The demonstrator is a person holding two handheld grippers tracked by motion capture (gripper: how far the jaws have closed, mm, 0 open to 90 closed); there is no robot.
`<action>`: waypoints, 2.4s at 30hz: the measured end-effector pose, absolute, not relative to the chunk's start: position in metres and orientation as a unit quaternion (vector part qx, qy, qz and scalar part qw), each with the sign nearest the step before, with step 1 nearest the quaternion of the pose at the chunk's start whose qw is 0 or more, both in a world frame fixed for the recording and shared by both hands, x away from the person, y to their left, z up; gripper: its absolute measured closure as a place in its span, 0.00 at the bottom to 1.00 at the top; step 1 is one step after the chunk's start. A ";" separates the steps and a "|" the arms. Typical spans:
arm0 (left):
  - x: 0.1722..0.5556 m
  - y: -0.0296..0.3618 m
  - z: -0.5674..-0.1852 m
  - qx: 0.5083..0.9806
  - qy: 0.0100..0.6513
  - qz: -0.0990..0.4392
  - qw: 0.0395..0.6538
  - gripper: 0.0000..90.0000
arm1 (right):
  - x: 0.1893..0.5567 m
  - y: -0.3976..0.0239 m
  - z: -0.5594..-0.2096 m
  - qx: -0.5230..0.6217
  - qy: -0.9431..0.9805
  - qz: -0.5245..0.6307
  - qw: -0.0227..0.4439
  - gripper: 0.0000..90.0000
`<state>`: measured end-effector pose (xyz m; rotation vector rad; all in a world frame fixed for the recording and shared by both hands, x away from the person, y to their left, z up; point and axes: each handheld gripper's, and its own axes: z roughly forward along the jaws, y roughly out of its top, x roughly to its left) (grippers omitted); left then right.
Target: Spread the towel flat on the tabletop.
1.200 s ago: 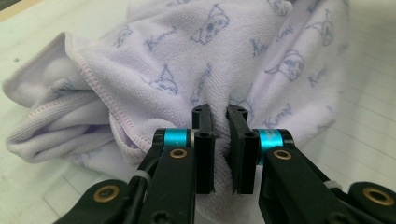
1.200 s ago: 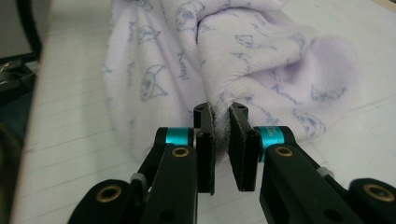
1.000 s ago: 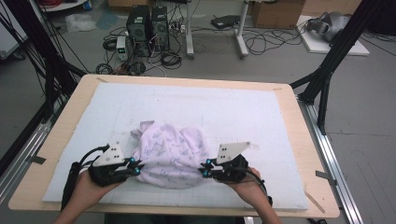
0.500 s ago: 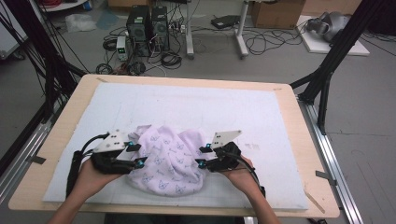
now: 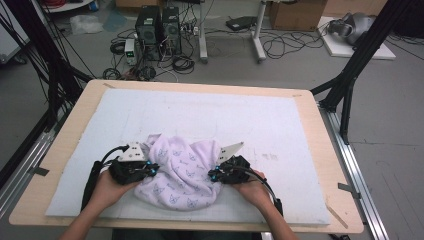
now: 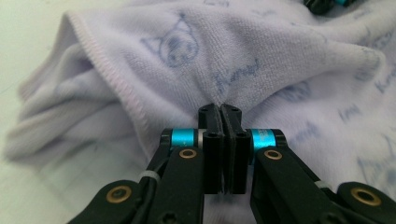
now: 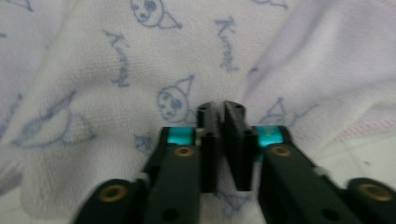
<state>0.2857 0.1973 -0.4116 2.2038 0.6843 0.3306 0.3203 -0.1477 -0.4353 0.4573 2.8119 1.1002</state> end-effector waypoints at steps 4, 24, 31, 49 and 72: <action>0.264 0.215 -0.408 0.866 0.272 0.141 0.395 0.97 | 0.305 -0.159 -0.429 0.144 0.919 0.364 0.054 0.97; 0.250 0.233 -0.387 0.849 0.263 0.149 0.434 0.72 | 0.288 -0.201 -0.409 0.175 0.891 0.413 0.071 0.72; 0.302 0.206 -0.384 0.851 0.265 0.147 0.428 0.55 | 0.328 -0.203 -0.425 0.228 0.872 0.428 0.068 0.56; 0.304 0.207 -0.392 0.844 0.300 0.160 0.414 0.97 | 0.336 -0.207 -0.407 0.228 0.880 0.397 0.127 0.98; 0.326 0.208 -0.387 0.840 0.310 0.145 0.421 0.55 | 0.347 -0.215 -0.439 0.298 0.882 0.357 0.077 0.45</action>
